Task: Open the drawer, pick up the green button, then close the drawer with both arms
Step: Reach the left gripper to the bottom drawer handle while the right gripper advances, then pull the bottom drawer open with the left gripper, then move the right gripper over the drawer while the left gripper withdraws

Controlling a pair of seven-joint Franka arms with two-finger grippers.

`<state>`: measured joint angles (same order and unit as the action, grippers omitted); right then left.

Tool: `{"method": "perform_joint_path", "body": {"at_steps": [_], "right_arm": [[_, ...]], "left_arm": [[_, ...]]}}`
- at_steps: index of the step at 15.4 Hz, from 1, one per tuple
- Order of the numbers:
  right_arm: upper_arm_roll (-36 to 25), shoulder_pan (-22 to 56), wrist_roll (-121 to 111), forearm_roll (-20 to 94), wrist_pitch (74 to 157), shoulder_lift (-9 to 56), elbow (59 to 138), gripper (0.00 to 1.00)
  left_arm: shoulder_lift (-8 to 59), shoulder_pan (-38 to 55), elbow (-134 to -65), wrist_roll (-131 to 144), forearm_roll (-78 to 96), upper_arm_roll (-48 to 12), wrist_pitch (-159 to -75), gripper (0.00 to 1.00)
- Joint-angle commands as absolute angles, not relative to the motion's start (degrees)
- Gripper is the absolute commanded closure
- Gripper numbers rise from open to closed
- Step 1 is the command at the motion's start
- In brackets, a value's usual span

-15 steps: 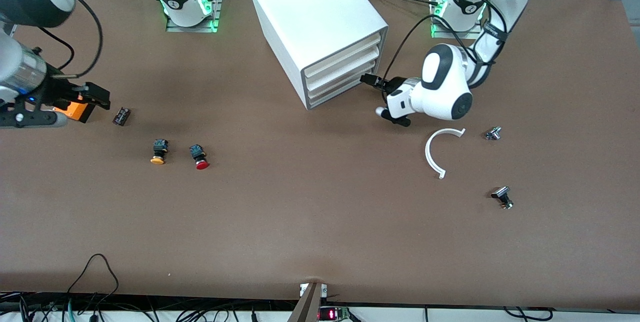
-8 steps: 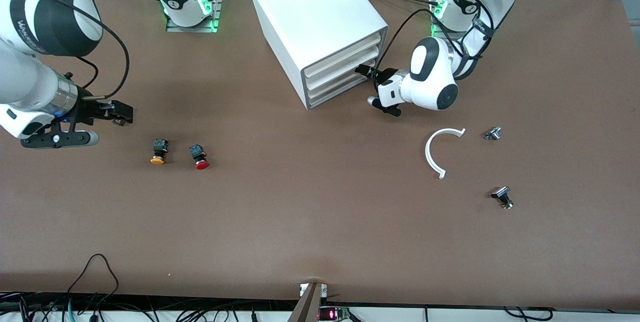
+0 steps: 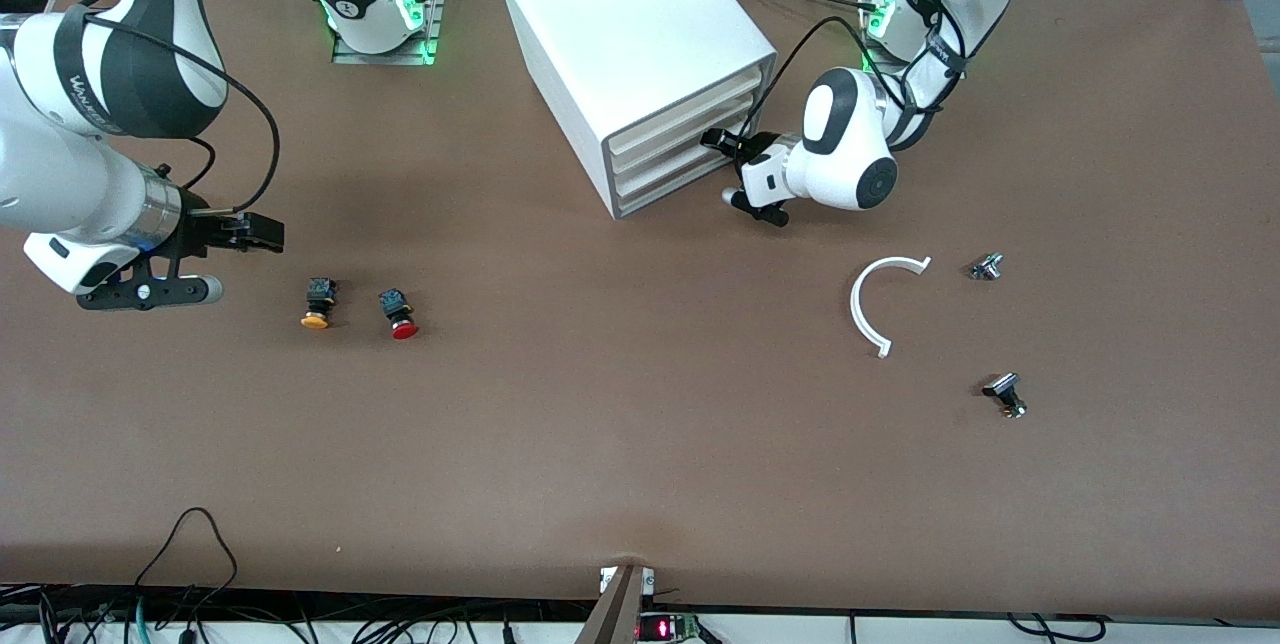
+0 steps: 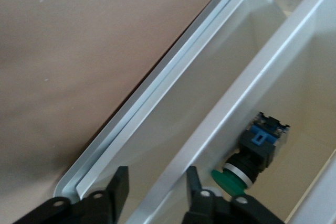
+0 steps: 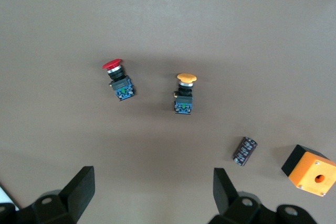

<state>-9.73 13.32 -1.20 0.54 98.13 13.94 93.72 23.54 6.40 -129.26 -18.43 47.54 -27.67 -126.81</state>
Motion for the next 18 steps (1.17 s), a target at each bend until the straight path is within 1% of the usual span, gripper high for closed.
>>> {"method": "perform_joint_path", "body": {"at_steps": [1,4,6,9,11,13,14,18], "right_arm": [[-9.93,13.36,-1.76,4.90,97.64,14.41,92.37,0.00],[-9.76,13.62,-1.85,8.17,98.08,14.59,92.29,0.00],[-9.58,15.20,-1.85,8.61,99.66,15.03,91.94,0.00],[-9.41,18.09,-1.85,8.61,106.23,15.91,91.67,0.00],[-9.40,21.34,-1.50,8.70,111.51,16.96,91.67,0.00],[-9.40,24.51,-1.32,8.96,115.47,18.27,90.80,0.00],[-9.40,26.00,-1.93,9.83,116.62,19.50,89.83,0.00],[-9.40,31.89,-3.42,12.04,117.60,23.98,82.99,0.00]], "left_arm": [[24.35,6.86,-130.52,-21.45,47.29,-27.16,-129.02,1.00],[23.99,6.33,-127.80,-21.62,42.29,-20.67,-132.61,1.00],[24.08,6.33,-126.13,-21.62,39.91,-17.94,-135.16,1.00],[23.82,5.36,-123.93,-21.53,39.11,-17.67,-135.35,1.00],[23.82,5.36,-122.52,-21.36,39.11,-17.58,-135.35,1.00],[23.73,5.36,-122.43,-21.27,39.20,-17.67,-135.35,1.00],[23.56,5.19,-122.52,-21.62,39.20,-17.67,-135.35,0.01],[22.06,4.83,-122.52,-21.53,39.46,-17.67,-136.75,0.00]]}}
